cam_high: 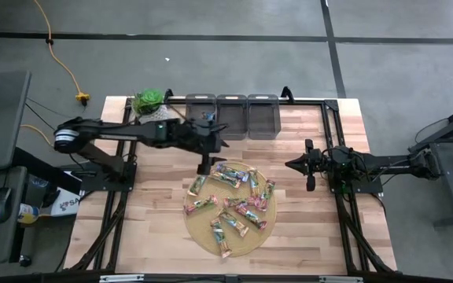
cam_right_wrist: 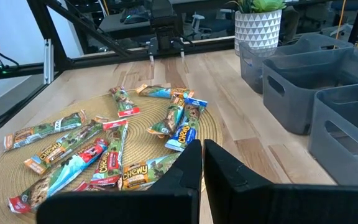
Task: Pick and place Granola Bars by type
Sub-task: Put the blue granola bar into the left black bin
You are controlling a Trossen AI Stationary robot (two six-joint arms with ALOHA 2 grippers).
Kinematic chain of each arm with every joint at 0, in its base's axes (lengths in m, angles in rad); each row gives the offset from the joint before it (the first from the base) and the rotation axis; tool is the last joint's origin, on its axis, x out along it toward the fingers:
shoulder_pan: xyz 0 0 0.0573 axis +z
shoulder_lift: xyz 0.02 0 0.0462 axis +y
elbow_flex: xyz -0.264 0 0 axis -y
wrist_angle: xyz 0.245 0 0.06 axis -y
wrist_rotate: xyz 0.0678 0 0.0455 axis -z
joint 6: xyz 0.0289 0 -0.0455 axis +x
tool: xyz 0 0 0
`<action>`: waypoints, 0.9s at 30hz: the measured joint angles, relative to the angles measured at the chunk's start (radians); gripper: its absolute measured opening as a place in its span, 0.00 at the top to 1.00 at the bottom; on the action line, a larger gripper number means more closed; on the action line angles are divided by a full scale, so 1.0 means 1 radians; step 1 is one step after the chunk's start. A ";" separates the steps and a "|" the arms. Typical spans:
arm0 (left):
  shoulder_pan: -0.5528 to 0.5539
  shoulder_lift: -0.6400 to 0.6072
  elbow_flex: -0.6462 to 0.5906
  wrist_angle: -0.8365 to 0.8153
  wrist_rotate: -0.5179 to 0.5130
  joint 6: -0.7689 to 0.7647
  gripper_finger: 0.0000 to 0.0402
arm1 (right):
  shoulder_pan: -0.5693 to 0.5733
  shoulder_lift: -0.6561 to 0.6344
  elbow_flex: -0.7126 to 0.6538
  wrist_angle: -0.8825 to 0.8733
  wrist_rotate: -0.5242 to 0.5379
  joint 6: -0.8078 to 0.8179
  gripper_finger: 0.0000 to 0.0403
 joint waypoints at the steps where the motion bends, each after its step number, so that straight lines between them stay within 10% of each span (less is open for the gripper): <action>1: 0.015 0.017 0.000 -0.008 0.015 0.004 0.45 | 0.000 0.000 0.000 0.001 0.000 0.000 1.00; 27: 0.040 0.390 0.110 -0.139 0.087 0.291 0.45 | 0.000 -0.001 0.000 0.000 0.000 0.000 1.00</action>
